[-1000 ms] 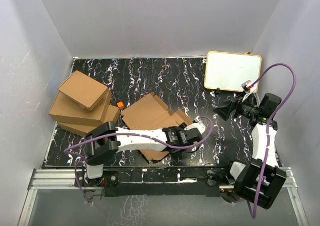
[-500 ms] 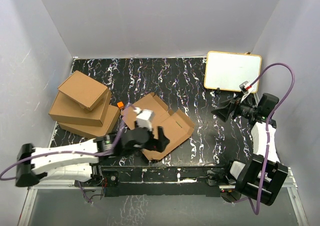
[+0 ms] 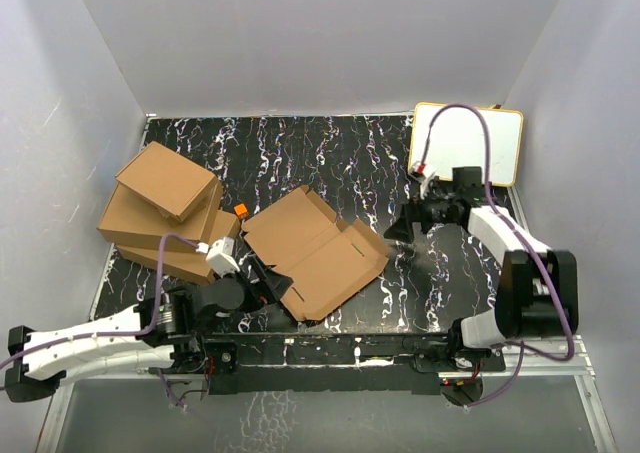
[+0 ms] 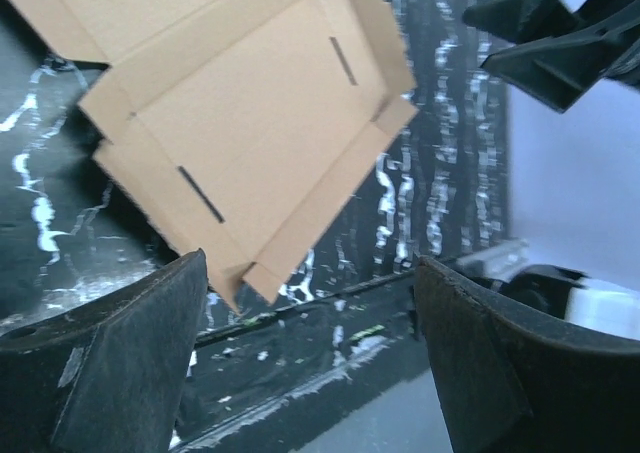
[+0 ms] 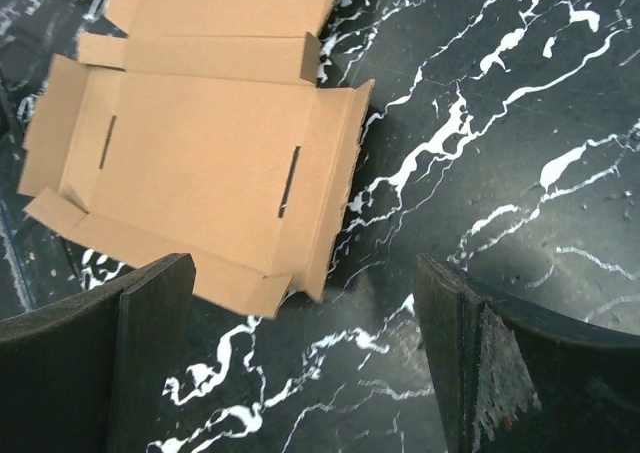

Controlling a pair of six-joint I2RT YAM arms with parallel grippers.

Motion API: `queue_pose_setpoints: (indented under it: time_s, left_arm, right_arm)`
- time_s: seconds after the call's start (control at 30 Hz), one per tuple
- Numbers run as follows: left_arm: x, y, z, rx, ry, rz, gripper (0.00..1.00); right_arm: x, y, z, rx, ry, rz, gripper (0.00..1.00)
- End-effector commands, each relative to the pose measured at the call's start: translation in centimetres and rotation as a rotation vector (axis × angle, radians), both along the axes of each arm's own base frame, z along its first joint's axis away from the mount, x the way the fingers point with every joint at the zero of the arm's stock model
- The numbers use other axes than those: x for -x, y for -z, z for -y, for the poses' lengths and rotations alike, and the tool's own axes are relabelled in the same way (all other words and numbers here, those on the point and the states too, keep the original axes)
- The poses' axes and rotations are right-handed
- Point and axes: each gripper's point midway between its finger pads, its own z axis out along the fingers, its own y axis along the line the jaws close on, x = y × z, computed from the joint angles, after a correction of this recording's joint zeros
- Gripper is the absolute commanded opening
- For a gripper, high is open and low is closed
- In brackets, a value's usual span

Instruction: Fold the paper box

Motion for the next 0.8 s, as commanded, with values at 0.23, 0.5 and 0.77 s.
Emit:
queue_pose_setpoints:
  time_s: [0.23,0.5,0.77]
  left_arm:
    - [-2.1,0.8,-1.1,-0.375,-0.027,-0.008,0.85]
    - [-3.6,1.4,-0.4,-0.284,0.031,-0.082,0.83]
    - [-4.9,2.0,1.2,-0.324,0.083,-0.104,0.83]
  right_arm:
    - [-4.1,4.4,-3.8,0.156,-0.107,-0.181,0.78]
    - [-4.4,7.5,-5.2,0.185,-0.119,-0.278,0.53]
    - [-4.4,7.6,-4.6,0.176,-0.062,-0.281,0.14]
